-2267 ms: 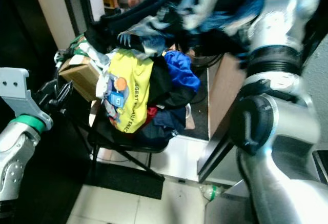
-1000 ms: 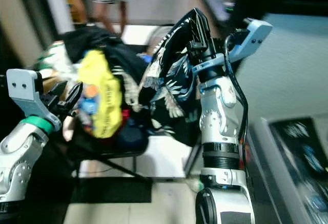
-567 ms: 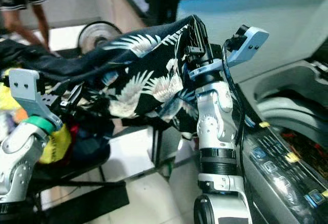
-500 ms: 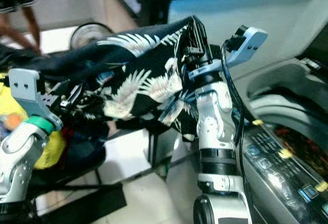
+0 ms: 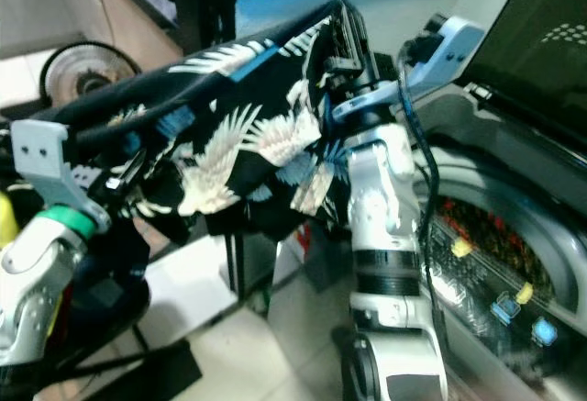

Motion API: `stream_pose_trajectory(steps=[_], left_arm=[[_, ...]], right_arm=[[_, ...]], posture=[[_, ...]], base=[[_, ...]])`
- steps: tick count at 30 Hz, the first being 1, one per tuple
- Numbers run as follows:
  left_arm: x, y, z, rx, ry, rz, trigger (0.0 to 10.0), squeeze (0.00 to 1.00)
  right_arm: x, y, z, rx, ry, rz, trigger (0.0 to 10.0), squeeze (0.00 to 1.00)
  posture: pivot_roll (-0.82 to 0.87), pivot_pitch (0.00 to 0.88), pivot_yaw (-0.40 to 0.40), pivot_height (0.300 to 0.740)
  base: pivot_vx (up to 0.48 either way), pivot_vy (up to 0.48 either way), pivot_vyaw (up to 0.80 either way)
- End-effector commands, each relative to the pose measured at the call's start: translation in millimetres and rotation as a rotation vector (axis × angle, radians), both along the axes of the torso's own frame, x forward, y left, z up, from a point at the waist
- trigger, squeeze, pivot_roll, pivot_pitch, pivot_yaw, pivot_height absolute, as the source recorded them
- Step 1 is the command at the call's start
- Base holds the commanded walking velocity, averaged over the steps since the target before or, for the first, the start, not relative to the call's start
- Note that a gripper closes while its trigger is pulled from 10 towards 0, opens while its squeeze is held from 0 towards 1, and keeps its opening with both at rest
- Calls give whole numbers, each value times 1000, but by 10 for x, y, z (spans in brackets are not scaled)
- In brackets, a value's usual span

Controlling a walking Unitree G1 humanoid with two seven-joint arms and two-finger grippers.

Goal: Clothes washing

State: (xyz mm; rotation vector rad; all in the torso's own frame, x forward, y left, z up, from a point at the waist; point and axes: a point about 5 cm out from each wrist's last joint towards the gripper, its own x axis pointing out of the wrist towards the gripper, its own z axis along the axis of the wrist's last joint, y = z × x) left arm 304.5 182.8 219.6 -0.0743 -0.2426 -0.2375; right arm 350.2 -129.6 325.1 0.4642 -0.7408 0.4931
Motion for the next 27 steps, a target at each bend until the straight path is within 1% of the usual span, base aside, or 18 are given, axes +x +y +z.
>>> stream_pose_trajectory(steps=[1, 4, 19, 20, 22, 25, 27], left_arm=[[-23, 19, 12, 7, -7, 8, 10000, 0], [-23, 28, 16, 5, -12, 17, 10000, 0], [-21, 59, 32, -2, -22, 31, 10000, 0], [-18, 61, 36, -4, -24, 32, 10000, 0], [-18, 61, 36, -4, -24, 32, 10000, 0], [-24, 56, 32, -8, -28, 37, 10000, 0], [-29, 57, 30, -10, -28, 38, 10000, 0]], right_arm=[[-14, -5, 54, 10, -18, 2, 10000, 0], [-16, 4, 59, 8, -16, 7, 10000, 0], [1, 4, 84, 14, -16, 12, 10000, 0], [5, 16, 123, 14, -25, 16, 10000, 0], [5, 16, 123, 14, -25, 16, 10000, 0], [25, 66, 244, 5, -51, 29, 10000, 0], [28, 77, 260, 2, -53, 32, 10000, 0]], posture=[[92, 2, 24, 740], [97, 0, 11, 740], [98, 0, 7, 740], [100, 0, 4, 740], [100, 0, 4, 740], [104, 0, -4, 740], [104, 0, -4, 740]], base=[[0, 0, -800], [0, 0, -800], [0, 0, -800], [0, 0, -800], [0, 0, -800], [0, 0, -800], [0, 0, -800]])
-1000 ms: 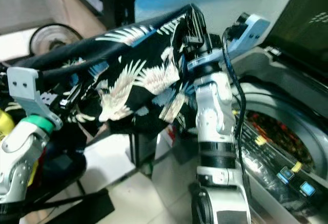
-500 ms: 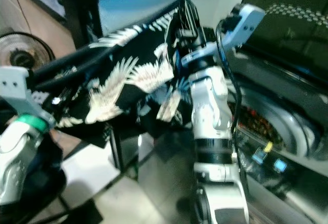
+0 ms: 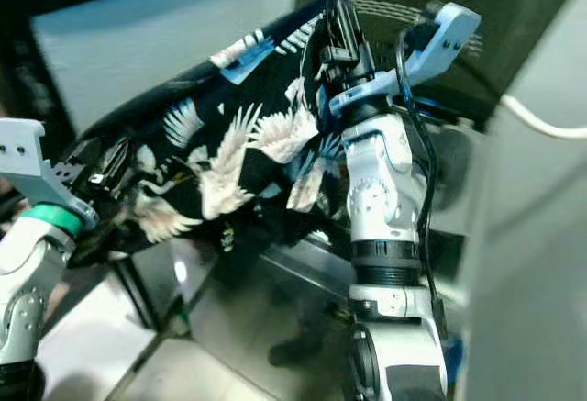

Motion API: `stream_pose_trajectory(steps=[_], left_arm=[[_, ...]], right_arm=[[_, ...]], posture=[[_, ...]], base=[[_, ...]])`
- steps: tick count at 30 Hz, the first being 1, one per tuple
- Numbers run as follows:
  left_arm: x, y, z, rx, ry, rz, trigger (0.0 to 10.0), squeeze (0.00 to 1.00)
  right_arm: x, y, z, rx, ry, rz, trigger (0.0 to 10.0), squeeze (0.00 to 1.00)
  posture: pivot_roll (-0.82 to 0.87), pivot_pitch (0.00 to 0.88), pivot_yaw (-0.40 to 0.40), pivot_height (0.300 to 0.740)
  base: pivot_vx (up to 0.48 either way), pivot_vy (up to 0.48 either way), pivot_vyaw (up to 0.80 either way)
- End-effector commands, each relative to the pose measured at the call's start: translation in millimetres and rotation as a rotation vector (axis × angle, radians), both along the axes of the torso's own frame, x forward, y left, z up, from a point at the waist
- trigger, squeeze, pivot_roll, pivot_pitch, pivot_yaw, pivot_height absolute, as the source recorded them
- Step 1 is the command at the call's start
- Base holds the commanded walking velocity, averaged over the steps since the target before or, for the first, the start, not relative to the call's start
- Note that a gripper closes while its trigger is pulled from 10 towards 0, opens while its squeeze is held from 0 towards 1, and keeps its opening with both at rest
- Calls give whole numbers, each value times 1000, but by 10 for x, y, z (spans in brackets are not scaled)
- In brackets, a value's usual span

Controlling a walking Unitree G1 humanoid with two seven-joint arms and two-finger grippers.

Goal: Clothes washing

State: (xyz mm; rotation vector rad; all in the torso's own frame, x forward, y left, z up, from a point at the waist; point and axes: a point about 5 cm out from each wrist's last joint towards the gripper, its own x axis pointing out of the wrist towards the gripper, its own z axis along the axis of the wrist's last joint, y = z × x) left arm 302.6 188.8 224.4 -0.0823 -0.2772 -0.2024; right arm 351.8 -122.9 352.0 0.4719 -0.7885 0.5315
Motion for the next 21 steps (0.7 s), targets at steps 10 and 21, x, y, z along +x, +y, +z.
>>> stream_pose_trajectory(steps=[10, 21], left_arm=[[-34, 14, -55, -15, 24, 26, 10000, 0], [-24, 47, -23, -15, 9, 55, 10000, 0]], right_arm=[[21, 62, -32, -23, 16, 21, 10000, 0], [-23, 269, -113, -144, 41, 114, 10000, 0]], posture=[[107, 0, -19, 740], [100, 0, -18, 740]], base=[[0, 0, -800], [0, 0, -582]])
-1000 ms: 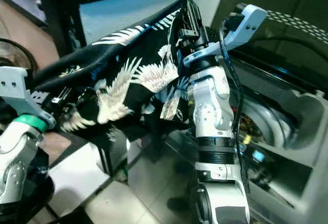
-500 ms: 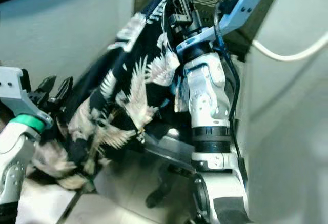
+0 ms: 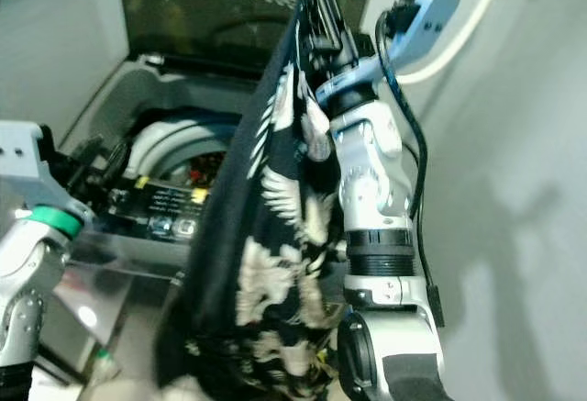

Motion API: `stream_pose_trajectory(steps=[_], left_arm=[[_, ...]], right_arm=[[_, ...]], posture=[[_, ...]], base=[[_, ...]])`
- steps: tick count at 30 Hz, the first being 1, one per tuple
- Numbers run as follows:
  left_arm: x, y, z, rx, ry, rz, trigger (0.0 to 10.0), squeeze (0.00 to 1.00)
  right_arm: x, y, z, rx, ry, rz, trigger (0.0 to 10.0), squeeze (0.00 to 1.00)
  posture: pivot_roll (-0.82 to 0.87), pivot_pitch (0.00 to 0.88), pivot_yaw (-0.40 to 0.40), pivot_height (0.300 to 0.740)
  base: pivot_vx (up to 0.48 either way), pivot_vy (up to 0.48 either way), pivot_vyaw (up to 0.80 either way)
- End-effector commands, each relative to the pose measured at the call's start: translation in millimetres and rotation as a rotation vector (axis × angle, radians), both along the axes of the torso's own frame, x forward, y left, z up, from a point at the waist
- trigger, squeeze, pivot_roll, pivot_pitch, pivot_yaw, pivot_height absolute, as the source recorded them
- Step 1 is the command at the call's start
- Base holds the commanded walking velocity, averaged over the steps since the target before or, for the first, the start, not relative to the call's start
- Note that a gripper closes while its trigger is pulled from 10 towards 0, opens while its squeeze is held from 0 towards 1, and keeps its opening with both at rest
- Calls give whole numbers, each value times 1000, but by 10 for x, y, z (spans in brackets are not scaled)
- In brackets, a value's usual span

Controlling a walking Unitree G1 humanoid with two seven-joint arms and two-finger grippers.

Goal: Clothes washing

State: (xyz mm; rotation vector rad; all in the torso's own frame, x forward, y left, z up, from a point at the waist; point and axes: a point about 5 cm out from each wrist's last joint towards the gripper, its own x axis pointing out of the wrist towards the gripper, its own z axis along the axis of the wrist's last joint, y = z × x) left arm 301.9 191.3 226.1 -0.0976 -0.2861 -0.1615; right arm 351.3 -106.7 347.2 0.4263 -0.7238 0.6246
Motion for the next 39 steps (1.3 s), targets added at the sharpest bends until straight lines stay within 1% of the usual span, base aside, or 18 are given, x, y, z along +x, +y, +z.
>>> stream_pose_trajectory(steps=[1, 6, 8, 11, 15, 18, 22, 24, 27, 37, 38, 39], left_arm=[[-18, 18, -41, 7, 14, 16, 10000, 0], [-46, 21, -54, 6, 16, 20, 10000, 0], [-70, 34, -65, 6, 19, 33, 10000, 0], [-72, 37, -67, 8, 20, 37, 10000, 0], [-77, 61, -77, 27, 24, 62, 10000, 0], [-82, 64, -79, 29, 24, 67, 10000, 0], [-105, 40, -67, 16, 18, 49, 10000, 0], [-118, 20, -43, 3, 1, 33, 10000, 0], [-141, -13, -2, -17, -29, 13, 10000, 0], [-182, -19, 12, -19, -43, 18, 10000, 0], [-200, -7, 12, -2, -47, 25, 10000, 0], [-207, -8, 7, -6, -44, 24, 10000, 0]], right_arm=[[-18, 116, -78, -59, 23, 47, 10000, 0], [-38, 165, -146, -90, 44, 75, 10000, 0], [-48, 207, -208, -123, 68, 99, 10000, 0], [-48, 211, -215, -127, 71, 102, 10000, 0], [-17, 221, -309, -153, 120, 101, 10000, 0], [-6, 209, -357, -143, 147, 90, 10000, 0], [-18, 225, -374, -132, 156, 99, 10000, 0], [-16, 231, -379, -124, 176, 108, 10000, 0], [-22, 245, -373, -142, 170, 110, 10000, 0], [-33, 271, -363, -142, 156, 117, 10000, 0], [-33, 279, -360, -142, 156, 120, 10000, 0], [-32, 283, -357, -141, 155, 122, 10000, 0]], posture=[[100, 0, -18, 740], [100, 0, -18, 740], [101, 0, -23, 740], [101, 0, -23, 740], [108, 0, -34, 740], [108, 0, -34, 740], [115, 0, -38, 740], [115, 0, -36, 740], [113, 0, -37, 740], [120, 5, -46, 740], [123, 6, -49, 740], [123, 6, -49, 740]], base=[[0, 0, 0], [0, 0, 0], [0, 0, 0], [0, 0, 0], [0, 0, 0], [0, 0, 0], [0, 0, 0], [0, 322, -800], [0, 480, -750], [0, 480, 0], [0, 0, 0], [0, 0, 0]])
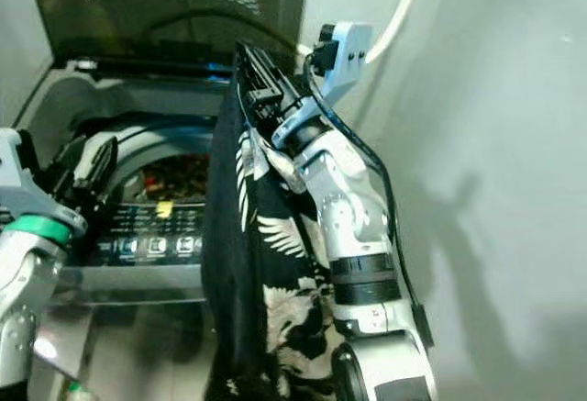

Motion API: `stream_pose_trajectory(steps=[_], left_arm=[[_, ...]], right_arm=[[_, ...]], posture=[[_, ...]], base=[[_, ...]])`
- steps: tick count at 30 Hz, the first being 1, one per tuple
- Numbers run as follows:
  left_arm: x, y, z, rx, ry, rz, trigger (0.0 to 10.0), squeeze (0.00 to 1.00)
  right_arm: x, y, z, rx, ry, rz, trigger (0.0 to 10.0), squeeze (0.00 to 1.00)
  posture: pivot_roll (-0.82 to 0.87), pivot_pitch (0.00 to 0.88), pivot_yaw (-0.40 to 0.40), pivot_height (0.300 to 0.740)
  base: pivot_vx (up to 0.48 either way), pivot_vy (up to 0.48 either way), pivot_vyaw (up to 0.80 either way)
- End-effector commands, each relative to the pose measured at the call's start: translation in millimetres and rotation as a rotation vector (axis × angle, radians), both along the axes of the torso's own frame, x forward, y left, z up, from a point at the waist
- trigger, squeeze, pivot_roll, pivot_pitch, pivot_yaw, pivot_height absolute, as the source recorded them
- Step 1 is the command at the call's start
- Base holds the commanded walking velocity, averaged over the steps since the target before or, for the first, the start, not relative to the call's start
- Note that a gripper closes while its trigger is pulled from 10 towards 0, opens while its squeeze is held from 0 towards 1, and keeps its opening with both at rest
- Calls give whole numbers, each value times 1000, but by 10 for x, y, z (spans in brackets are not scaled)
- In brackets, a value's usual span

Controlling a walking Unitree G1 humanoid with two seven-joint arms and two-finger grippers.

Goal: Clothes washing

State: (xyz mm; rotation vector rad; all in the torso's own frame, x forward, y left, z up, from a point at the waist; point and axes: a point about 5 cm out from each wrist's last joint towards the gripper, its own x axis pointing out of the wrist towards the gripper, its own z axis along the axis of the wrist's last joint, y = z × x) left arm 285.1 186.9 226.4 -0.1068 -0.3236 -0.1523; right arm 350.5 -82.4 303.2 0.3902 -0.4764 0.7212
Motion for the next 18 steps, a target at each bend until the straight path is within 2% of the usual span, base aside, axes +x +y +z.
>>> stream_pose_trajectory(steps=[1, 9, 10, 11, 12, 13, 14, 15, 16, 17, 18], left_arm=[[-39, 37, 4, 7, -8, 15, 10000, 0], [-39, 49, -2, 13, -1, 26, 10000, 0], [-27, 49, -1, 20, 0, 29, 10000, 0], [-27, 49, -1, 20, 0, 29, 10000, 0], [-14, 43, 11, 27, -3, 28, 10000, 0], [-14, 43, 11, 27, -3, 28, 10000, 0], [0, 42, 30, 34, -9, 23, 10000, 0], [11, 47, 41, 38, -12, 21, 10000, 0], [18, 51, 47, 40, -14, 19, 10000, 0], [18, 51, 47, 40, -14, 19, 10000, 0], [28, 48, 44, 46, -15, 16, 10000, 0]], right_arm=[[-24, 40, 83, 3, -33, 16, 10000, 0], [24, 91, 135, -12, -41, 28, 10000, 0], [95, 134, 157, -73, -27, 18, 10000, 0], [95, 134, 157, -73, -27, 18, 10000, 0], [175, 234, 199, -188, -27, 31, 10000, 0], [175, 234, 199, -188, -27, 31, 10000, 0], [251, 346, 380, -295, -63, 44, 10000, 0], [285, 405, 596, -338, -118, 33, 10000, 0], [275, 418, 897, -312, -202, -2, 10000, 0], [275, 418, 897, -312, -202, -2, 10000, 0], [177, 233, 1514, -118, -345, -133, 10000, 0]], posture=[[123, 6, -49, 740], [126, 0, -51, 740], [128, 0, -51, 740], [128, 0, -51, 740], [130, 0, -52, 740], [130, 0, -52, 740], [125, 0, -51, 740], [115, 0, -46, 740], [115, 0, -46, 740], [115, 0, -46, 740], [116, 0, -53, 740]], base=[[0, 0, 0], [0, 0, 0], [0, 0, 0], [0, 0, 0], [0, 0, 0], [0, 0, 0], [0, 0, 0], [0, 0, 0], [0, 0, 0], [0, 0, 0], [0, 0, 0]])
